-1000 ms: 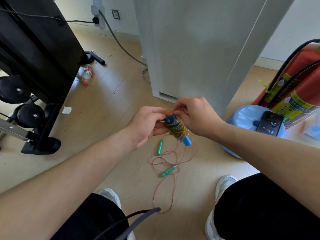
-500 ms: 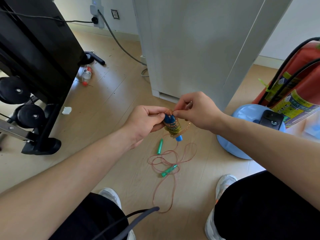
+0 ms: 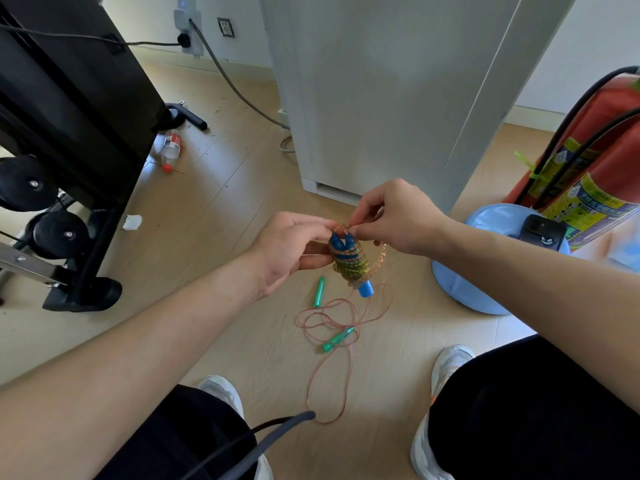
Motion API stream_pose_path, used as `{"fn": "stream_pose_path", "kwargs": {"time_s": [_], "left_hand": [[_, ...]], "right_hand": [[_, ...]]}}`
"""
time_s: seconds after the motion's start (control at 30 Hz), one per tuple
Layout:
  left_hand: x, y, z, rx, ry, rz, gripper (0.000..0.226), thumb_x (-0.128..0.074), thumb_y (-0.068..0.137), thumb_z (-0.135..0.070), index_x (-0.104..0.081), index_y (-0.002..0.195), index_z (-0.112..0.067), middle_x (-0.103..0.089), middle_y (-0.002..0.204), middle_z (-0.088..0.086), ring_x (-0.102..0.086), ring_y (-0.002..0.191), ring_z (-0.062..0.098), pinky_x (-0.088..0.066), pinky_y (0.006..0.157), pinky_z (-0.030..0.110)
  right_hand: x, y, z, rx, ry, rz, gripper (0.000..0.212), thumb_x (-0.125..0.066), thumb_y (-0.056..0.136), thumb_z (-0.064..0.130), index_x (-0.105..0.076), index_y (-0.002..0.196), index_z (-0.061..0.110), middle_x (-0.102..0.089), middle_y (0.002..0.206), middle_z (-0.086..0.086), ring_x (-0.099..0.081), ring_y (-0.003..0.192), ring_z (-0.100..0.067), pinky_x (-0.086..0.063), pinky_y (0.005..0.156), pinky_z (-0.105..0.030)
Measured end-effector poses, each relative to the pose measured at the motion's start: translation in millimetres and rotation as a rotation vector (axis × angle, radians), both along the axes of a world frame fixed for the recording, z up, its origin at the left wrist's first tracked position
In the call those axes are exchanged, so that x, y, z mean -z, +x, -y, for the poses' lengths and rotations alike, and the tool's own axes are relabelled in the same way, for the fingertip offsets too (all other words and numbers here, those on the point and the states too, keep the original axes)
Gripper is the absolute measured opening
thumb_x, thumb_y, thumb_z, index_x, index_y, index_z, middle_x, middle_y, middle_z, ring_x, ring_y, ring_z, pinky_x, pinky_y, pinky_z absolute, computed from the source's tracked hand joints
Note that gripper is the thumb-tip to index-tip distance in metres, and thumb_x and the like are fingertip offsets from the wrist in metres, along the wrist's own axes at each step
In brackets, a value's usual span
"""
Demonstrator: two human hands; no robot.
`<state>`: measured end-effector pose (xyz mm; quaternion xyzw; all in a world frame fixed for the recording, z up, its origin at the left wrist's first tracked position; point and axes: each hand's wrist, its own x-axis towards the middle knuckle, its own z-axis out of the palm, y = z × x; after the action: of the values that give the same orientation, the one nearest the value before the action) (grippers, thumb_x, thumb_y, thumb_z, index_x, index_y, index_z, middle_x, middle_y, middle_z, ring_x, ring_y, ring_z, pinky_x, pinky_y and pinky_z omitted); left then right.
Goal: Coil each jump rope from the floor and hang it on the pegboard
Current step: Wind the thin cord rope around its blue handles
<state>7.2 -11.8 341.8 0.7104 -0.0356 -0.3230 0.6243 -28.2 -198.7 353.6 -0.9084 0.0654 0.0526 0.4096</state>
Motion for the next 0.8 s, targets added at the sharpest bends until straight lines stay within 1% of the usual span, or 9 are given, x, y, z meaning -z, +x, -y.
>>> {"fn": "stream_pose_path", "kwargs": {"time_s": [0.1, 0.17, 0.2, 0.27, 0.4, 0.5, 0.67, 0.73, 0.8], "left_hand": [[1.8, -2.9, 2.6, 0.014, 0.027, 0.041, 0.026, -0.050, 0.096, 0.003, -0.074, 0.104, -0.007, -0.074, 0.105, 0.019, -0.072, 0.100, 0.027, -0.060, 0.085, 0.034], [2.1, -2.7, 3.2, 0.017, 0.052, 0.072, 0.028, -0.050, 0.096, 0.003, -0.075, 0.098, -0.010, -0.075, 0.103, 0.018, -0.072, 0.098, 0.025, -0.060, 0.085, 0.033], [2.3, -2.1, 3.3, 0.021, 0.065, 0.084, 0.029, -0.050, 0.096, 0.003, -0.076, 0.096, -0.011, -0.075, 0.102, 0.017, -0.072, 0.097, 0.025, -0.060, 0.084, 0.034], [2.1, -1.8, 3.5, 0.024, 0.085, 0.100, 0.030, -0.049, 0.095, 0.003, -0.076, 0.094, -0.011, -0.075, 0.099, 0.018, -0.073, 0.094, 0.024, -0.060, 0.084, 0.035], [1.9, -4.0, 5.3, 0.020, 0.089, 0.082, 0.030, -0.047, 0.097, -0.002, -0.075, 0.096, -0.011, -0.075, 0.099, 0.019, -0.073, 0.093, 0.028, -0.060, 0.085, 0.040], [1.6, -6.4, 6.1, 0.057, 0.088, 0.097, 0.032, -0.047, 0.097, -0.002, -0.076, 0.094, -0.016, -0.075, 0.100, 0.017, -0.073, 0.095, 0.028, -0.060, 0.085, 0.040], [-0.2, -7.4, 6.3, 0.098, 0.101, 0.193, 0.031, -0.062, 0.093, 0.000, -0.077, 0.089, -0.026, -0.078, 0.090, 0.002, -0.074, 0.092, 0.015, -0.060, 0.080, 0.028], [0.8, -4.6, 5.8, 0.068, 0.109, 0.222, 0.030, -0.066, 0.090, 0.001, -0.077, 0.084, -0.025, -0.077, 0.085, 0.000, -0.074, 0.087, 0.014, -0.061, 0.079, 0.028], [2.3, -0.6, 4.4, 0.045, 0.121, 0.249, 0.027, -0.069, 0.088, 0.002, -0.076, 0.080, -0.022, -0.077, 0.082, 0.001, -0.074, 0.084, 0.017, -0.061, 0.078, 0.030]], "right_hand": [[-1.8, 1.2, 1.0, 0.014, 0.030, -0.049, 0.011, -0.086, 0.074, 0.021, -0.074, 0.072, 0.020, -0.068, 0.064, 0.007, -0.058, 0.051, -0.002, -0.046, 0.053, -0.021], [-2.5, 1.0, 0.7, 0.024, 0.056, -0.090, 0.012, -0.087, 0.073, 0.020, -0.075, 0.074, 0.017, -0.069, 0.064, 0.004, -0.060, 0.054, -0.002, -0.052, 0.053, -0.025], [-2.5, 0.4, 0.3, 0.026, 0.071, -0.112, 0.012, -0.086, 0.073, 0.019, -0.076, 0.075, 0.015, -0.071, 0.067, 0.001, -0.062, 0.057, -0.005, -0.057, 0.055, -0.028], [-2.2, -1.2, -0.9, 0.023, 0.094, -0.134, 0.011, -0.085, 0.075, 0.016, -0.075, 0.076, 0.013, -0.073, 0.071, -0.004, -0.066, 0.062, -0.012, -0.060, 0.061, -0.032], [-1.9, -0.8, 0.3, 0.021, 0.097, -0.139, 0.010, -0.083, 0.076, 0.012, -0.074, 0.078, 0.010, -0.072, 0.068, -0.003, -0.065, 0.058, -0.009, -0.055, 0.054, -0.024], [-2.4, -0.1, 4.2, 0.022, 0.131, -0.171, 0.011, -0.082, 0.075, 0.009, -0.072, 0.080, 0.009, -0.072, 0.067, -0.005, -0.065, 0.058, -0.012, -0.056, 0.058, -0.029], [3.4, -2.2, 3.6, 0.064, 0.180, -0.096, 0.016, -0.085, 0.072, 0.007, -0.071, 0.079, 0.007, -0.072, 0.063, -0.005, -0.065, 0.054, -0.015, -0.052, 0.054, -0.025], [5.4, -2.5, 0.9, 0.066, 0.185, -0.065, 0.017, -0.087, 0.072, 0.009, -0.072, 0.079, 0.009, -0.072, 0.063, -0.004, -0.066, 0.053, -0.012, -0.051, 0.053, -0.024], [5.8, -1.8, -1.1, 0.054, 0.198, -0.051, 0.017, -0.088, 0.072, 0.009, -0.073, 0.079, 0.011, -0.073, 0.064, -0.003, -0.067, 0.054, -0.011, -0.054, 0.056, -0.026]]}}
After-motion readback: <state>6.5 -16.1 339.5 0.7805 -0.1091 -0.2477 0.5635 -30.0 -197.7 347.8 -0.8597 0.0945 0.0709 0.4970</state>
